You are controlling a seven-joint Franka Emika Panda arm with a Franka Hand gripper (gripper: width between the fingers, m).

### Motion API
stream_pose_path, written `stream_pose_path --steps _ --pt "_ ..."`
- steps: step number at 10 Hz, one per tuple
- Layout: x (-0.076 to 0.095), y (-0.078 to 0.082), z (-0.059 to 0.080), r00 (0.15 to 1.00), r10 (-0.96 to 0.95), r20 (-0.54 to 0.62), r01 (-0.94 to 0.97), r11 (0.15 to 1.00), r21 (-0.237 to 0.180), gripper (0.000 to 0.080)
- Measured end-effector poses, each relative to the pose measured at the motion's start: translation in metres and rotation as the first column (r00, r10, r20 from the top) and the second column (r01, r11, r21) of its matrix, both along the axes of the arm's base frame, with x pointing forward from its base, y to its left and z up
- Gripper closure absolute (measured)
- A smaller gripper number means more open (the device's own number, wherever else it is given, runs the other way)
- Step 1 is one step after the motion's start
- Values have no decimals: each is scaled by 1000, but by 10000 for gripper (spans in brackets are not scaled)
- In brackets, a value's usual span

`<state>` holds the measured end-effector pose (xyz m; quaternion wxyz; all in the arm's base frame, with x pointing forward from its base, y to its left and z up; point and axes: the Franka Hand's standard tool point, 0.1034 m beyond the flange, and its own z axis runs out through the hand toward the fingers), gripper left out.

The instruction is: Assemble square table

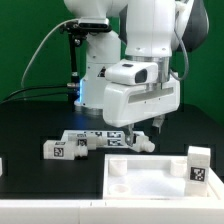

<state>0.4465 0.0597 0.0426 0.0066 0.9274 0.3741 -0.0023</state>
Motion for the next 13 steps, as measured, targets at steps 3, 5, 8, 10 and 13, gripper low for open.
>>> stream_pose_path --steps 3,5,8,10,13 --pt "-24 8 -7 992 -89 -84 89 996 -9 151" --pt "-38 20 -7 989 -89 -116 87 996 -26 151" --pt "-37 17 -9 990 -99 -99 97 995 -26 151" --pt "-49 10 -16 992 -103 -71 101 994 -34 151" --pt "-63 3 -27 990 -135 -50 133 990 -49 151"
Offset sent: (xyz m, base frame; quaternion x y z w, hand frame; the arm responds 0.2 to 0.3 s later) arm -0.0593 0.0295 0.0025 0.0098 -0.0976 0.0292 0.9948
